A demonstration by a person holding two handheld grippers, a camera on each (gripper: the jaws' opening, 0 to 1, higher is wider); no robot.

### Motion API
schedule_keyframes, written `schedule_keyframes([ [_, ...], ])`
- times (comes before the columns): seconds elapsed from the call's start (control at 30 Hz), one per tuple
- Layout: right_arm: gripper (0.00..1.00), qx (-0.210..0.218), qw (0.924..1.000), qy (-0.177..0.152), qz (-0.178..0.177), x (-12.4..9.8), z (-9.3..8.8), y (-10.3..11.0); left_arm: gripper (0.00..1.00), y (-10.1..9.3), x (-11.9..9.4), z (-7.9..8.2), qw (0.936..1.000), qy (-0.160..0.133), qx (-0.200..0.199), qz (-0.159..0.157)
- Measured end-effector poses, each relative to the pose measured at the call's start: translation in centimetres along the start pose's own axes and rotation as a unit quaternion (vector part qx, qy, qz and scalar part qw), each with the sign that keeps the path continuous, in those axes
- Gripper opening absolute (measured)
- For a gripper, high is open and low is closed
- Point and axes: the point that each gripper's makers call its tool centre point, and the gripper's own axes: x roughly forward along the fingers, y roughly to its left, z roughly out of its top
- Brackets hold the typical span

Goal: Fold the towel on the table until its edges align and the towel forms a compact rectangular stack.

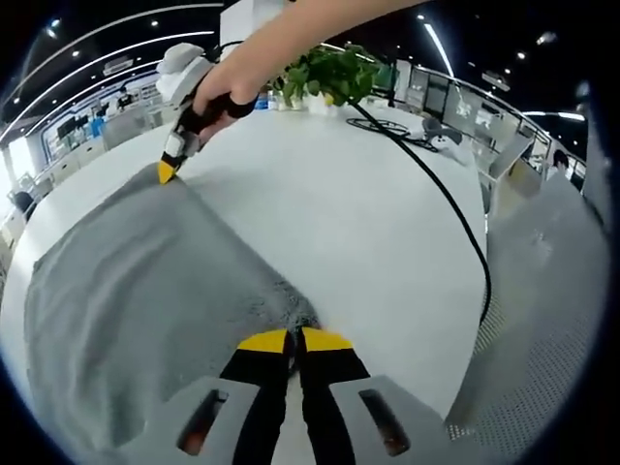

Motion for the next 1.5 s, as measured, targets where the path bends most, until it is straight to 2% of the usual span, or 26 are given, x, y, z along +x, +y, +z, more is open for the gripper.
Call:
schedule_keyframes([
  [0.23,0.01,0.003,1.0000,-0.002,-0.003,-0.7,-0.3,-0.7,0.03,-0.5,0.3,0.7,0.9999,-0.007,0.004,-0.013],
  [0.37,0.01,-0.015,0.9998,0.006,-0.012,-1.1,-0.8,-1.1,0.03,-1.1,0.6,1.5,0.9994,-0.011,0.019,-0.027],
  [0.7,0.01,0.011,0.9997,-0.001,-0.022,-2.5,-1.5,-2.7,0.03,-2.7,1.9,3.3,0.9983,-0.018,0.028,-0.047],
  [0.93,0.01,0.019,0.9992,-0.002,-0.034,-3.7,-2.2,-4.2,0.03,-4.1,2.9,5.2,0.9951,-0.028,0.058,-0.075],
  [1.2,0.01,0.025,0.9986,-0.002,-0.046,-5.0,-3.2,-5.5,0.03,-5.5,3.8,6.2,0.9931,-0.033,0.063,-0.093],
  [1.5,0.01,0.024,0.9979,0.002,-0.060,-6.6,-4.3,-7.2,0.03,-7.4,5.1,8.4,0.9889,-0.044,0.085,-0.114],
])
